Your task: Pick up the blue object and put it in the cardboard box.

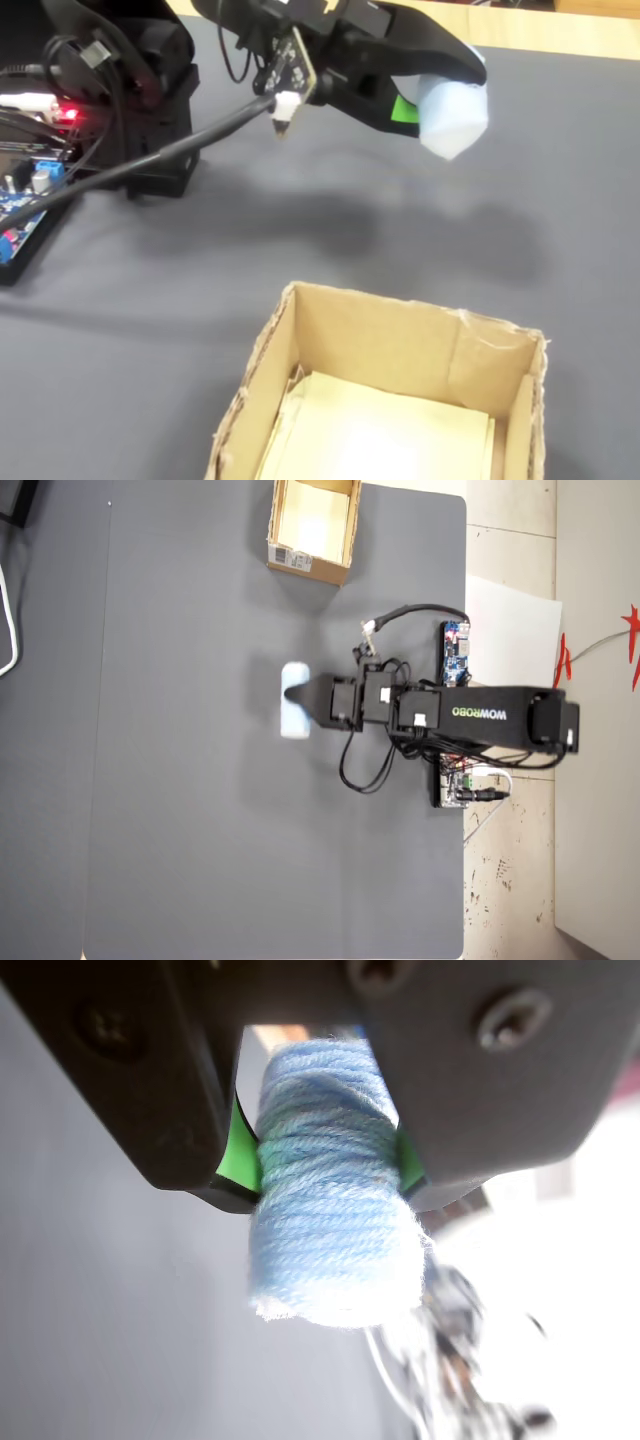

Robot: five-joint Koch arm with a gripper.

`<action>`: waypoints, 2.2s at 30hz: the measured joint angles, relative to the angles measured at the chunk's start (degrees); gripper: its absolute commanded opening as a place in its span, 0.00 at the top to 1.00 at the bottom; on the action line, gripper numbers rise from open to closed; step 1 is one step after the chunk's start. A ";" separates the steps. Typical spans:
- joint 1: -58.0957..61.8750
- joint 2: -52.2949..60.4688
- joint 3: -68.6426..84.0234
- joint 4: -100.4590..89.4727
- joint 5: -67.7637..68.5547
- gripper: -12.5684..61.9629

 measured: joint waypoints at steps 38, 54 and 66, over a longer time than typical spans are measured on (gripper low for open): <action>40.17 -28.30 -26.98 2.99 -9.05 0.62; 43.77 -32.26 -31.82 7.91 -8.35 0.44; 43.68 -32.08 -32.87 7.91 -6.06 0.42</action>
